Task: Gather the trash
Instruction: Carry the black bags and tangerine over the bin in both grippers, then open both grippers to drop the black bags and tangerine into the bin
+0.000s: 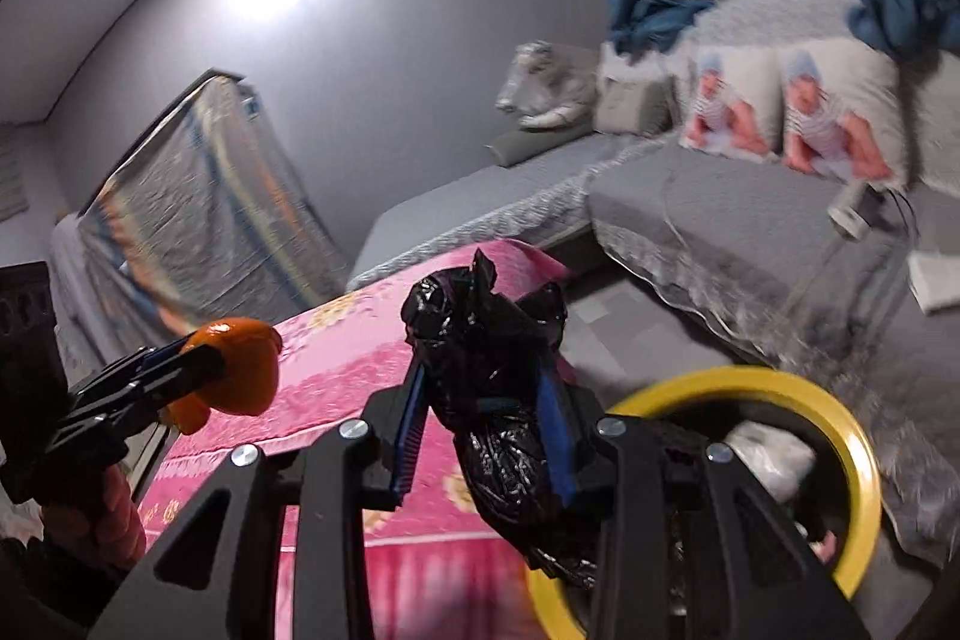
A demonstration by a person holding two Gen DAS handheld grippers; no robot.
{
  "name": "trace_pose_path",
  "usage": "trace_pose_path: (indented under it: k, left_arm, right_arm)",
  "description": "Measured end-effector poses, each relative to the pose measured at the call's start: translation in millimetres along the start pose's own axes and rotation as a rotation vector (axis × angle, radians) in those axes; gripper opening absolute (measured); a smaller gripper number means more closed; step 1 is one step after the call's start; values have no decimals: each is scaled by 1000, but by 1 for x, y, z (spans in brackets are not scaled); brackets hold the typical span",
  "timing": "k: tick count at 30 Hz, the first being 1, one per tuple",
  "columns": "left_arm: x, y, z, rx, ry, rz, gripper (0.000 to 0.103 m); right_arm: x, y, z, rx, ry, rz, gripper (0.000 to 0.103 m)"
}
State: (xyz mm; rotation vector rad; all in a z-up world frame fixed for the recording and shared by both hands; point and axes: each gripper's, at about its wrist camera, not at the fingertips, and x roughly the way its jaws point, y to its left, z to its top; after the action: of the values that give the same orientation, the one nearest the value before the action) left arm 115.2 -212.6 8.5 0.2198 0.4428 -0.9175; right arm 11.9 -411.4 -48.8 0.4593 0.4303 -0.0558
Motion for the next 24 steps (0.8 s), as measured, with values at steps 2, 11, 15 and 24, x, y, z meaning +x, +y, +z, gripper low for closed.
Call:
trace_pose_path:
  k: [2, 11, 15, 24]
  left_arm:
    - [19, -14, 2, 11, 15, -35, 30]
    - [98, -50, -6, -3, 103, -122, 30]
    - [129, -63, -13, -7, 143, -137, 32]
    - [144, -47, -24, -105, 155, -95, 69]
  right_arm:
    - [0, -22, -7, 42, 8, -50, 32]
    - [5, -88, -36, 178, 38, -169, 32]
    - [12, -104, -44, 208, 62, -192, 33]
    - [12, -121, -43, 260, 55, -266, 57]
